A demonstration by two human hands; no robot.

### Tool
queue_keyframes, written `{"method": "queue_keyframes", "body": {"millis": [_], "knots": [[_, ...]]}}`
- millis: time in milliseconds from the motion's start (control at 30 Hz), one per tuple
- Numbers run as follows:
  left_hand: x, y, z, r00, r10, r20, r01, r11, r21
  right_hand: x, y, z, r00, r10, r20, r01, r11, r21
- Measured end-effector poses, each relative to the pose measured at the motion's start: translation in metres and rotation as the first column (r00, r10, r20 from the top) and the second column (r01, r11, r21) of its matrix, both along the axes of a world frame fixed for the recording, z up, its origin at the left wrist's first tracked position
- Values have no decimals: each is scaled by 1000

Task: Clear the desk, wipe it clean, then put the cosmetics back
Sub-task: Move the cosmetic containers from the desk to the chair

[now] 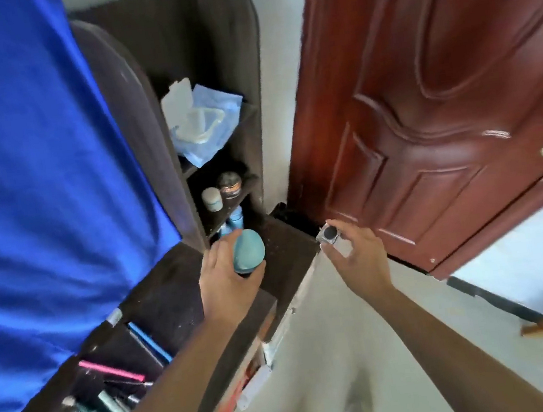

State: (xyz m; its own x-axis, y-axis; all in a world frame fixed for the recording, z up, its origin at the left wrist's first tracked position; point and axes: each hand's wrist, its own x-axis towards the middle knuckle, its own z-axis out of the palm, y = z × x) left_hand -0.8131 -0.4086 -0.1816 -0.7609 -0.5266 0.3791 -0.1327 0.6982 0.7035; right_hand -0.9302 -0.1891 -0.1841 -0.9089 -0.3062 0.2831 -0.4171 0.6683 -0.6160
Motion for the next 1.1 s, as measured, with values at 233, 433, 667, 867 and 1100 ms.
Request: {"method": "queue_keyframes", "body": {"millis": [233, 433, 667, 867, 1100], "knots": [[-98, 209, 39, 914, -405, -28, 406, 913, 49, 1, 228, 16, 929, -371, -18, 368, 925, -91], [-151, 427, 29, 815, -577, -58, 580, 812, 65, 21, 441, 10, 802, -597, 9, 596, 799, -81], [-175, 621, 21, 636, -770, -39, 768, 628, 124, 32, 627, -7, 607, -791, 76, 794, 609, 4], [-213, 741, 0, 502, -865, 19, 854, 498, 151, 15, 733, -33, 437, -881, 182, 891, 451, 43], [-289, 888, -40, 419, -907, 50, 888, 420, 185, -37, 866, -61, 323, -922, 216, 926, 355, 132]]}}
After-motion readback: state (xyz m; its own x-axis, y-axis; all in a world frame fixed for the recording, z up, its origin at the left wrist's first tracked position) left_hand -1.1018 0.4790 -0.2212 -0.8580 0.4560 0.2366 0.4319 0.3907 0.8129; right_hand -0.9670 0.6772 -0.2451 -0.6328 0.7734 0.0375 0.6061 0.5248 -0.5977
